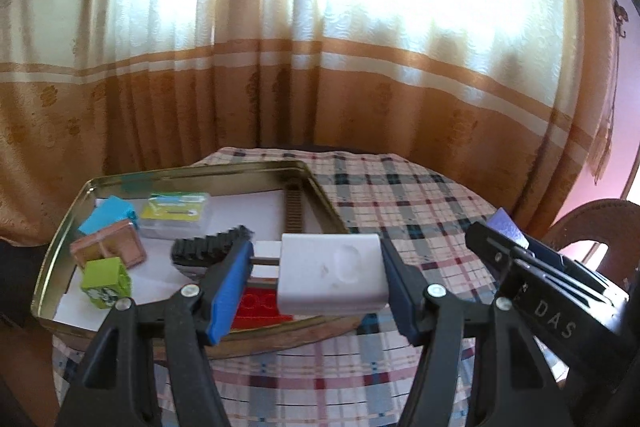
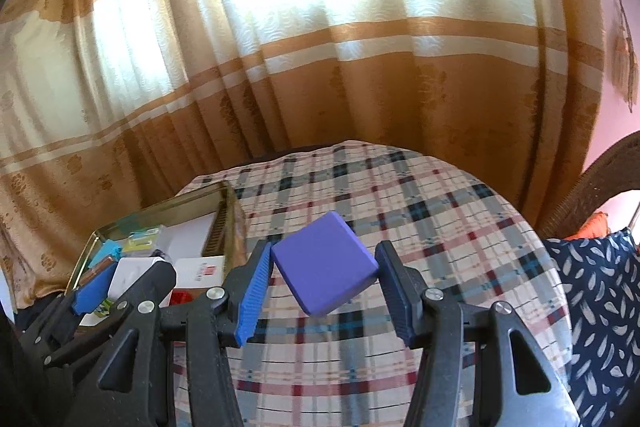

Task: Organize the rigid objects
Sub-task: 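Carry charger over tin with left gripper while right gripper carries purple cube there, then lower charger into tin with left gripper while right gripper lowers cube, both open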

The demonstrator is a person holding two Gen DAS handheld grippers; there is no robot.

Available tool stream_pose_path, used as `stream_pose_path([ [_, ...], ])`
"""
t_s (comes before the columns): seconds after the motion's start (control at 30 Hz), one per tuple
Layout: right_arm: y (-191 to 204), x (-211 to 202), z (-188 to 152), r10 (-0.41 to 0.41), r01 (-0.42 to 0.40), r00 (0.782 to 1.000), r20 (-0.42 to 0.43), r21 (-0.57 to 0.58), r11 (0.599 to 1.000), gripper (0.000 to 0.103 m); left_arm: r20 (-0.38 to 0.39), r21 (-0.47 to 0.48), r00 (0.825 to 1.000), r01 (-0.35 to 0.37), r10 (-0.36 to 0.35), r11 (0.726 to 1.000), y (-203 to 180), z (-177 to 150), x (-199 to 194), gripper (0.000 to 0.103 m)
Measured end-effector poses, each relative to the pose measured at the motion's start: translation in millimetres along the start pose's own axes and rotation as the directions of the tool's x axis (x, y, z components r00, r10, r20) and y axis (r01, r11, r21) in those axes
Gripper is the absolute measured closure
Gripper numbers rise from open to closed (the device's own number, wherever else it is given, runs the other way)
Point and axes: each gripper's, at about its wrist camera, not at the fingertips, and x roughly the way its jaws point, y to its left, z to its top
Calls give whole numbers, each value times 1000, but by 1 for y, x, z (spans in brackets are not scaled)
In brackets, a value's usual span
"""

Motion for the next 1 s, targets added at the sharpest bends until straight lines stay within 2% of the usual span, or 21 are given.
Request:
stream_pose_path([
  [0.53, 50, 16, 2, 65, -66, 998, -9, -58, 996, 47, -7, -86, 997, -72, 71, 994, 54, 4, 2, 39],
  [1.0, 75, 30, 5, 96, -98, 995, -21, -78, 992, 47, -11, -118, 993, -118, 118, 986, 81, 5, 5, 39],
])
